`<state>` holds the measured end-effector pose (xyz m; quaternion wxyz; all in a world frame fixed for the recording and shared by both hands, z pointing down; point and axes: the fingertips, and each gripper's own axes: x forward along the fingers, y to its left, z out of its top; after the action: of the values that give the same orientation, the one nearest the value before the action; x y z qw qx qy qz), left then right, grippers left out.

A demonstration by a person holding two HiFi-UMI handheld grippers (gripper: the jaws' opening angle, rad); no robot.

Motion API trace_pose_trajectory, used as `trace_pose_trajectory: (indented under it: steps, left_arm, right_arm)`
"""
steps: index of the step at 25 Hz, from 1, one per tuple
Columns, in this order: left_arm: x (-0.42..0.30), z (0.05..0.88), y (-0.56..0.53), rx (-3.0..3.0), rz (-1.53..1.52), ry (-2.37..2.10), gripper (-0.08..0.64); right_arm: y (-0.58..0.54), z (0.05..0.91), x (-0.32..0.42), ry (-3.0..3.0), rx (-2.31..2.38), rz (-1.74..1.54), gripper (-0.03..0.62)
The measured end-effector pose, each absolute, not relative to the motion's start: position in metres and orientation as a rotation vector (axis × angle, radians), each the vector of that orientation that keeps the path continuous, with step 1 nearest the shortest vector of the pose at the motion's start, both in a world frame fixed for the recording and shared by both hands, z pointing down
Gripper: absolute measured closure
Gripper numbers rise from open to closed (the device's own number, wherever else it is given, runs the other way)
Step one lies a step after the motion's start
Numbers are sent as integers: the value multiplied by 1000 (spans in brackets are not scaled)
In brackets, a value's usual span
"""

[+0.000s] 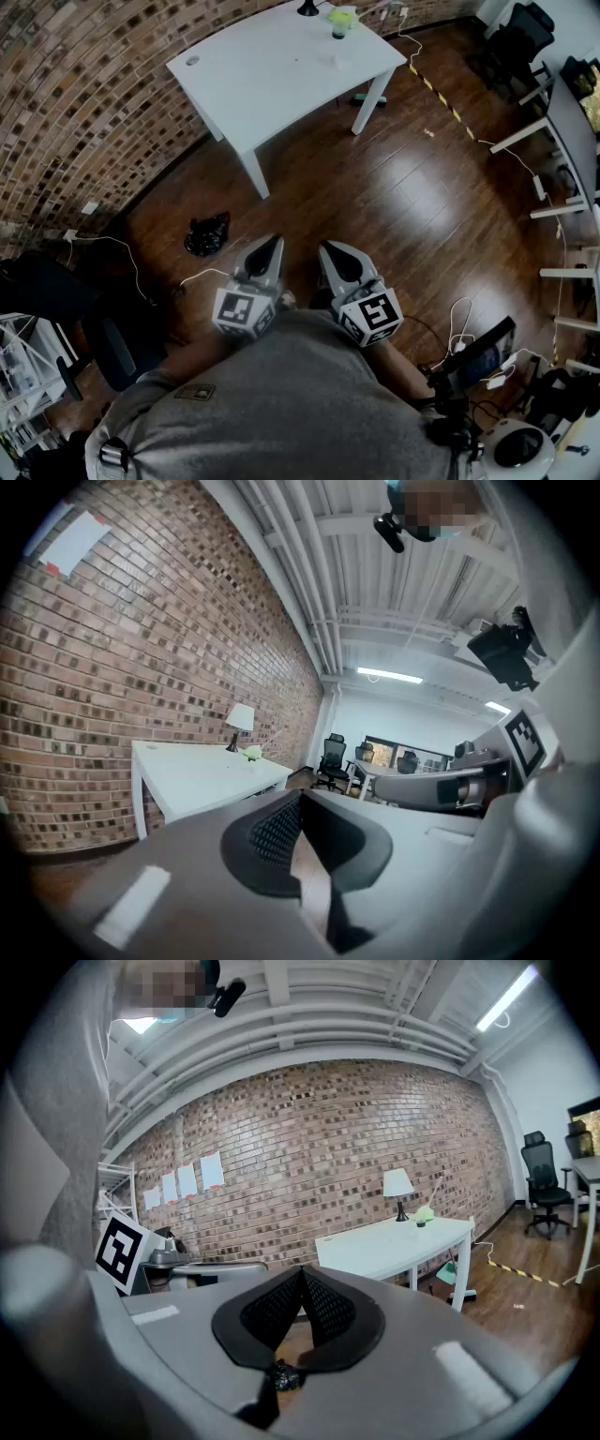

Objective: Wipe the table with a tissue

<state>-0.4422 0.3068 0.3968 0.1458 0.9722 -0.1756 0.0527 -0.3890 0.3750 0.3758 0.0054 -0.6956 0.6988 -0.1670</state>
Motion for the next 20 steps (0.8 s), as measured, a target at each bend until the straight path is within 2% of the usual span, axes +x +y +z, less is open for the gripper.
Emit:
trace_pose_trajectory:
  steps: [20]
  left_arm:
    - [-236, 371, 254, 2802, 159, -683, 558]
  right_arm:
    - [328, 369, -174, 2296, -2076, -469, 580]
